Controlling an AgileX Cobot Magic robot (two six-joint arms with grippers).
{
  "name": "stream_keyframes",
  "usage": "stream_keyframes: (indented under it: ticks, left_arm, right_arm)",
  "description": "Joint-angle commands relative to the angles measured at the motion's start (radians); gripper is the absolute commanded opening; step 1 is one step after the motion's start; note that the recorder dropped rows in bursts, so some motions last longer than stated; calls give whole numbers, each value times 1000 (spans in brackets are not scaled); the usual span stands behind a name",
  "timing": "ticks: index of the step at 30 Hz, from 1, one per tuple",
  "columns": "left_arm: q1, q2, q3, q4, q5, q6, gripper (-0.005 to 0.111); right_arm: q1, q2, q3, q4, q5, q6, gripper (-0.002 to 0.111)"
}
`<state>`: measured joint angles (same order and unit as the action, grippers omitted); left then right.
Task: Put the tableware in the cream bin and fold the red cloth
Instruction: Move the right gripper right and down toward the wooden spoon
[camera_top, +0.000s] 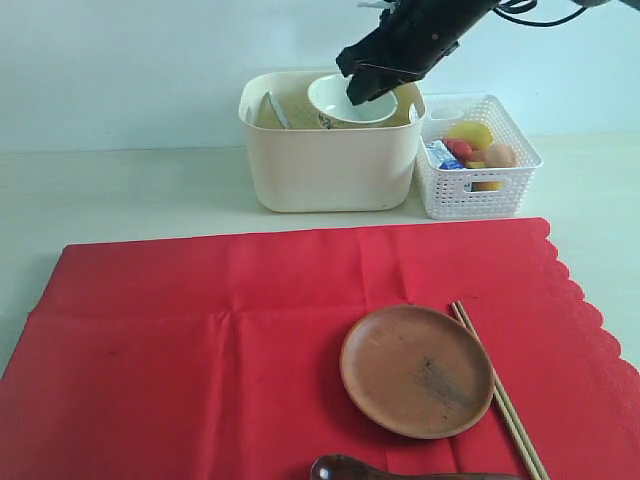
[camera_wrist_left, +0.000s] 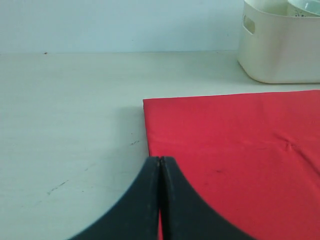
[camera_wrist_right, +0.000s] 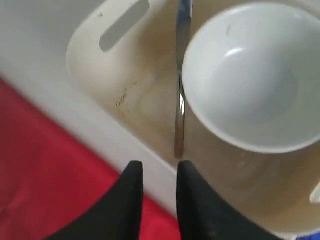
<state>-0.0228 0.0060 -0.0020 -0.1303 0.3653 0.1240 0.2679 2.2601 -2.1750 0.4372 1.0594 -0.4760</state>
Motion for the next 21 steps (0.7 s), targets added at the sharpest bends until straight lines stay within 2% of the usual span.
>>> stream_keyframes:
  ticks: [1, 5, 11, 17, 21]
  left_arm:
    - [-7, -6, 2, -4, -10, -2, 0]
    - [-7, -6, 2, -4, -10, -2, 0]
    - [-7, -6, 2, -4, -10, -2, 0]
    - [-7, -6, 2, -4, -10, -2, 0]
    - [-7, -6, 2, -4, -10, -2, 0]
  right_arm:
    - [-3, -29, -6, -59, 130, 60, 12]
    - [-3, -40, -6, -85, 162, 90, 0]
    - [-3, -74, 9, -99, 162, 128, 0]
    - [-3, -174, 171, -140, 162, 130, 0]
    - [-3, -264, 348, -183, 75, 130, 0]
